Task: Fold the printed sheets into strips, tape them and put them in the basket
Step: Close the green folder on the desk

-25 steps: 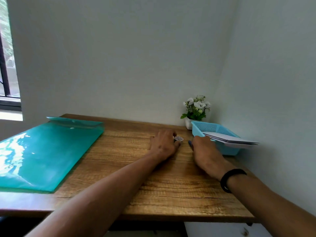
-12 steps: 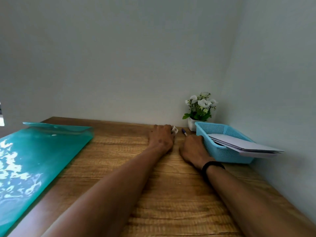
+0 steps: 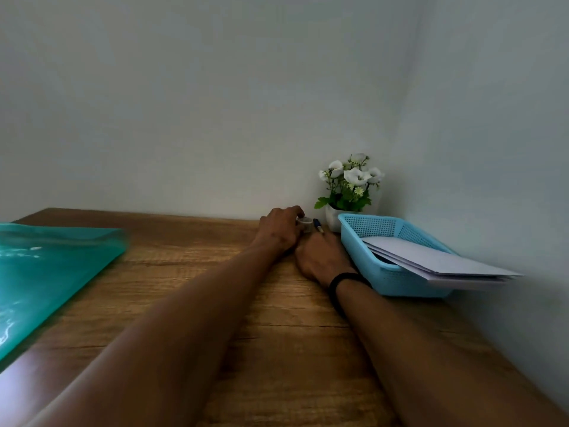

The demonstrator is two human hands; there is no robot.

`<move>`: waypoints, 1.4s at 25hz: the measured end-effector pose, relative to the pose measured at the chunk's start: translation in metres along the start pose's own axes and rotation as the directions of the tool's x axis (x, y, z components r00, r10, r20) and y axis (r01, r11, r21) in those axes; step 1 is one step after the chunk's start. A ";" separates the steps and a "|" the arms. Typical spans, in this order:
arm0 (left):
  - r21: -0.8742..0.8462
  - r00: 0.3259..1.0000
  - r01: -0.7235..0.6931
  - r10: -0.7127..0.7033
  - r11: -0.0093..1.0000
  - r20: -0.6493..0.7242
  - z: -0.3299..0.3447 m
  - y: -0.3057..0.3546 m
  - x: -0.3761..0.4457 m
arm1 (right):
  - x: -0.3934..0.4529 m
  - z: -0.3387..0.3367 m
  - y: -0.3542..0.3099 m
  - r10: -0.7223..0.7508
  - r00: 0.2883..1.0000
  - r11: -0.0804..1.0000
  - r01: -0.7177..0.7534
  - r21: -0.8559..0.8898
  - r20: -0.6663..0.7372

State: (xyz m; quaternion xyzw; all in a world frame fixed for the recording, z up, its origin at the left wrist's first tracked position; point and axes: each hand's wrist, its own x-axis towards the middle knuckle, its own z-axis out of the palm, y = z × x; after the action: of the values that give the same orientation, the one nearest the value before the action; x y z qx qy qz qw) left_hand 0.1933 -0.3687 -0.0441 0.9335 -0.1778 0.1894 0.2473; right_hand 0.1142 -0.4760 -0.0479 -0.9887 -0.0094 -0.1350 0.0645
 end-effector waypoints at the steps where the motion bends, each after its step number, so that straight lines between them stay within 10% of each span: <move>1: 0.004 1.000 0.002 -0.002 1.000 0.001 0.001 0.000 0.002 | 0.003 0.003 0.001 0.028 0.999 0.998 -0.027 0.051 -0.025; 10: 0.092 0.991 0.135 -0.135 0.987 -0.006 -0.009 0.007 -0.025 | -0.002 0.002 0.000 0.086 0.995 0.986 -0.078 0.148 -0.049; 18: 0.164 0.995 0.100 -0.101 0.981 -0.002 -0.038 0.017 -0.100 | -0.043 -0.029 -0.026 -0.108 0.991 0.979 0.092 -0.183 -0.076; 25: 0.170 0.989 -0.093 0.071 0.981 0.127 -0.140 -0.009 -0.178 | -0.101 -0.049 -0.095 -0.242 0.969 0.959 0.248 0.137 -0.057; 30: 0.327 0.962 0.229 -0.161 0.917 -0.219 -0.253 -0.119 -0.245 | -0.114 -0.033 -0.204 -0.494 0.867 0.850 0.496 0.174 -0.059; 35: 0.308 0.927 0.371 -0.372 0.876 -0.058 -0.279 -0.202 -0.284 | -0.100 -0.035 -0.299 -0.614 0.751 0.756 0.648 0.092 -0.242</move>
State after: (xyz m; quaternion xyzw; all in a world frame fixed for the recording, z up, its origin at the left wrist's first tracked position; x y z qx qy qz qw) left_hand -0.0406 0.0116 -0.0241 0.9777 0.0365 0.1630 0.1273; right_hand -0.0019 -0.1845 -0.0036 -0.8992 -0.3487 -0.2447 0.0998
